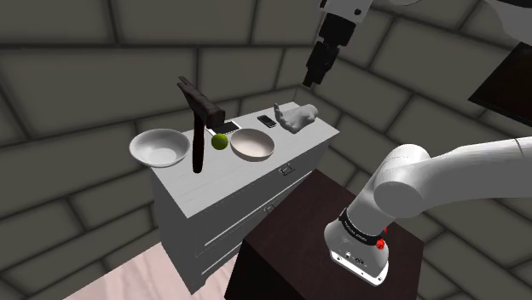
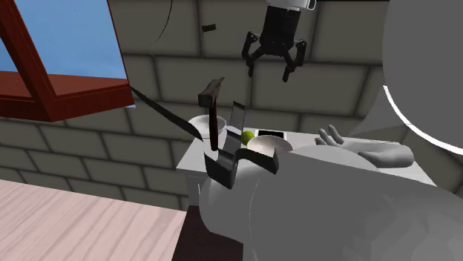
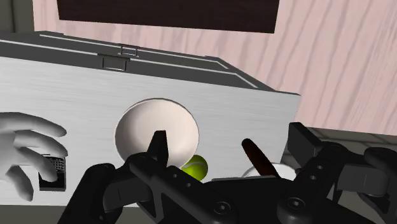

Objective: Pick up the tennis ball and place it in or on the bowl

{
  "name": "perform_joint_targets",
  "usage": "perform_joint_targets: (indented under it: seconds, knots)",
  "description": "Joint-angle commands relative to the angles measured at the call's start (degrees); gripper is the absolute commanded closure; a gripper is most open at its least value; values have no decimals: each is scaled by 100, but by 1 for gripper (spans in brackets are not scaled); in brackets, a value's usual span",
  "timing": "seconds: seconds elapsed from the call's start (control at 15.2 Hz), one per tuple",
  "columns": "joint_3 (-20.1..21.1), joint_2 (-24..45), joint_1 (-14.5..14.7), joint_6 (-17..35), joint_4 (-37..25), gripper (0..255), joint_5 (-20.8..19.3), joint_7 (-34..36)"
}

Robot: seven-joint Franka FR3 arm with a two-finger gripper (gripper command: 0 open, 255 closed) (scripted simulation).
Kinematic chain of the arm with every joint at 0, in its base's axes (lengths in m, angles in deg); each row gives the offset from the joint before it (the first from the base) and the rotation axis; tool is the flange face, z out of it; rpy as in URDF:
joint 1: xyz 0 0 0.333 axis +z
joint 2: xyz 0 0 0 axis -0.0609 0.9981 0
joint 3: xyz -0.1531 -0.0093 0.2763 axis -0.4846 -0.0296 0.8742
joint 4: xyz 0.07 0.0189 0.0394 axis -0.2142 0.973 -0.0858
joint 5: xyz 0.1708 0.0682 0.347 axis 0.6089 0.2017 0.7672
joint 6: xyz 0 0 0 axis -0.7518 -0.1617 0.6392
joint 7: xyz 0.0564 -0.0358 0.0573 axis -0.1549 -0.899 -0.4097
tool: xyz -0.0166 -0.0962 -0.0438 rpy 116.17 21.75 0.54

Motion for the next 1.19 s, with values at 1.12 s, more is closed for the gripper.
perform_joint_targets:
  seconds: [1.12]
  knots:
    - [163,2798,289,3261,330,0,-26,-610]
